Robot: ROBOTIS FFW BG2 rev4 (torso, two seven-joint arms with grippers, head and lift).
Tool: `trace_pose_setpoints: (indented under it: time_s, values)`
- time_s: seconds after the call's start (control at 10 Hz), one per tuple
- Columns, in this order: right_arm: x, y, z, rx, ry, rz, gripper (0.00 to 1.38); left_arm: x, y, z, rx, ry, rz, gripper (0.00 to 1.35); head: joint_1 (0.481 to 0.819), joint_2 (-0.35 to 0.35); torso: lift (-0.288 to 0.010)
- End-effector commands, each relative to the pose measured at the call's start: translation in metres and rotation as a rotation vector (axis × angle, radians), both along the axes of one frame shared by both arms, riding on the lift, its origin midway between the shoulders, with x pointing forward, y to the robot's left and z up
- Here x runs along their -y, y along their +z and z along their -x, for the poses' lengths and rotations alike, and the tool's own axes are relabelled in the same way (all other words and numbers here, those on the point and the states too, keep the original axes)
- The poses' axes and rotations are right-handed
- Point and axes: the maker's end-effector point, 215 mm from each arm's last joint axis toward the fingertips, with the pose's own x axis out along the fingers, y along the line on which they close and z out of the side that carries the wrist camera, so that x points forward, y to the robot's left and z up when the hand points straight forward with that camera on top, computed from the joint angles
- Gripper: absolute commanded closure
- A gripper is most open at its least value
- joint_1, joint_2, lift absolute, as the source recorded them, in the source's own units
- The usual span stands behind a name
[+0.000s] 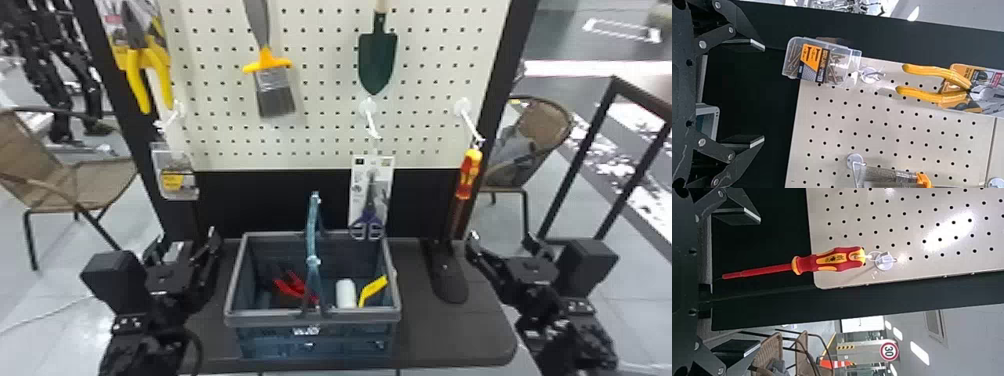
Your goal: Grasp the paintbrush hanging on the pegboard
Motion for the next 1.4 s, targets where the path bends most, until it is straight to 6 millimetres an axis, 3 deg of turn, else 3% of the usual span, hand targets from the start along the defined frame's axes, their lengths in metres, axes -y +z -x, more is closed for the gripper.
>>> trace_pose_setpoints:
  time_s: [0.0, 0.5, 0.7, 1.0, 1.3]
  values:
    - [0.000, 0.001, 0.000, 0.002, 0.000, 0.001, 0.18, 0.000, 0.000, 0.000, 0.004, 0.000, 0.000, 0.45, 0.549, 0.000, -0.100]
    - [0.000, 0.000, -0.001, 0.001, -0.001, -0.002, 0.18, 0.000, -0.002, -0.001, -0.004, -0.002, 0.003, 0.45, 0.549, 0.000, -0.100]
    - [0.000, 0.000, -0.001, 0.001, 0.001, -0.003, 0.18, 0.004, 0.007, -0.004, 0.010, -0.019, 0.004, 0.45, 0.549, 0.000, -0.100]
    - [0.001, 0.001, -0.001, 0.001, 0.001, -0.003, 0.18, 0.011, 0.052, -0.019, 0.013, -0.071, 0.016, 0.45, 0.549, 0.000, -0.100]
    - [0.001, 0.000, 0.000, 0.001, 0.001, -0.002, 0.18, -0.001, 0.116, -0.042, 0.028, -0.151, 0.003, 0.45, 0.549, 0.000, -0.100]
